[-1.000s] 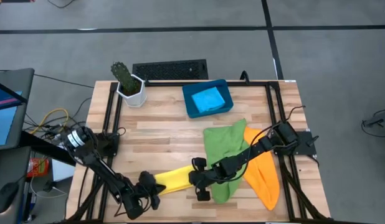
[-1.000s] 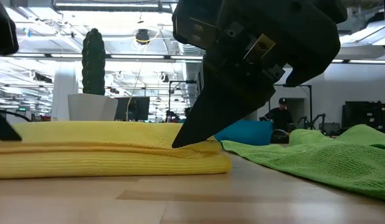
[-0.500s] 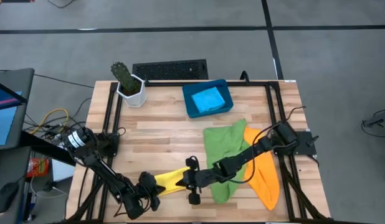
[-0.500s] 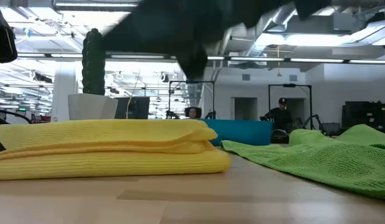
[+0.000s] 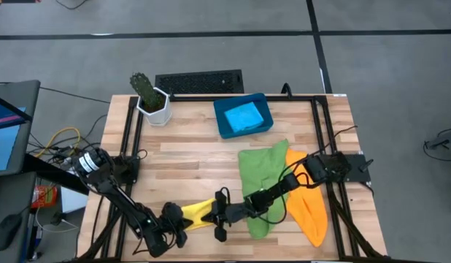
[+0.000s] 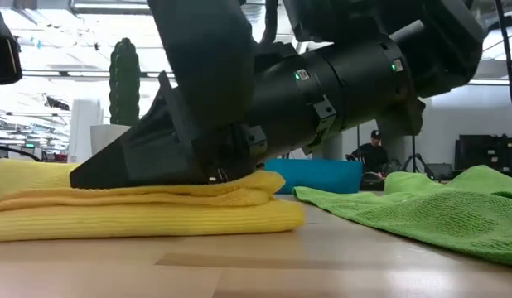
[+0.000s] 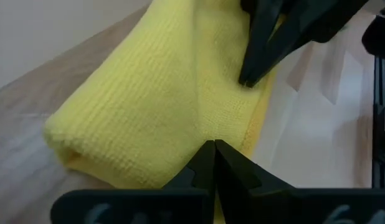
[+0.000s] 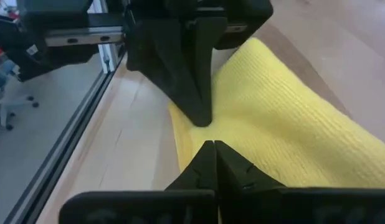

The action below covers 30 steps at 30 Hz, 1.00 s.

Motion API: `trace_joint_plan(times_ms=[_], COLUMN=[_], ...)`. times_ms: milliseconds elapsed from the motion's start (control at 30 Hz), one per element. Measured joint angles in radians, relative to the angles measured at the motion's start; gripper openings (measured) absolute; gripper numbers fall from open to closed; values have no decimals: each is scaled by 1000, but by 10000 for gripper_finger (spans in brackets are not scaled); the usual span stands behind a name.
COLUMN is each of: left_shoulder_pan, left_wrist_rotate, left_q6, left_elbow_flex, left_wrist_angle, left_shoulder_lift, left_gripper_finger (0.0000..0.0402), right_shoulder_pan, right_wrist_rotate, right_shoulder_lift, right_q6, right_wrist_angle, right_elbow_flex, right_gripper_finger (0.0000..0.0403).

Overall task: Fold microfiber towels
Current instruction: Fold the yellow microfiber cloth

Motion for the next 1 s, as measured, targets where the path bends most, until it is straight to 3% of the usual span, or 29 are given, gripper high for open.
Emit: trace_joint_plan(times_ms=[200,333,433,600,800,1000], left_shoulder_pan=[-9,-23,-13,44,45,28], left_wrist_rotate=[-13,-177,-294,-232,-180,-166], left_q6=[-31,-14,31,33,-139,-182], left_elbow_flex=[-1,-1,0,-1,2,5], left_wrist_angle=[-79,-119,-127,-156,-154,-197], left_shoulder_lift=[-104,-192,-185,-89,54,77], left_gripper_finger=[0,0,0,0,0,0], right_shoulder_pan=[11,10,10,10,9,10], right_wrist_rotate=[27,31,32,31,31,30], right_shoulder_lift=[4,4,4,4,4,4], right_q6=[-1,-1,-1,-1,-1,-1], right_wrist_angle=[-37,-27,-22,-19,-19,-27], right_elbow_flex=[3,1,-1,-2,-2,-2], right_gripper_finger=[21,16,14,22,14,23])
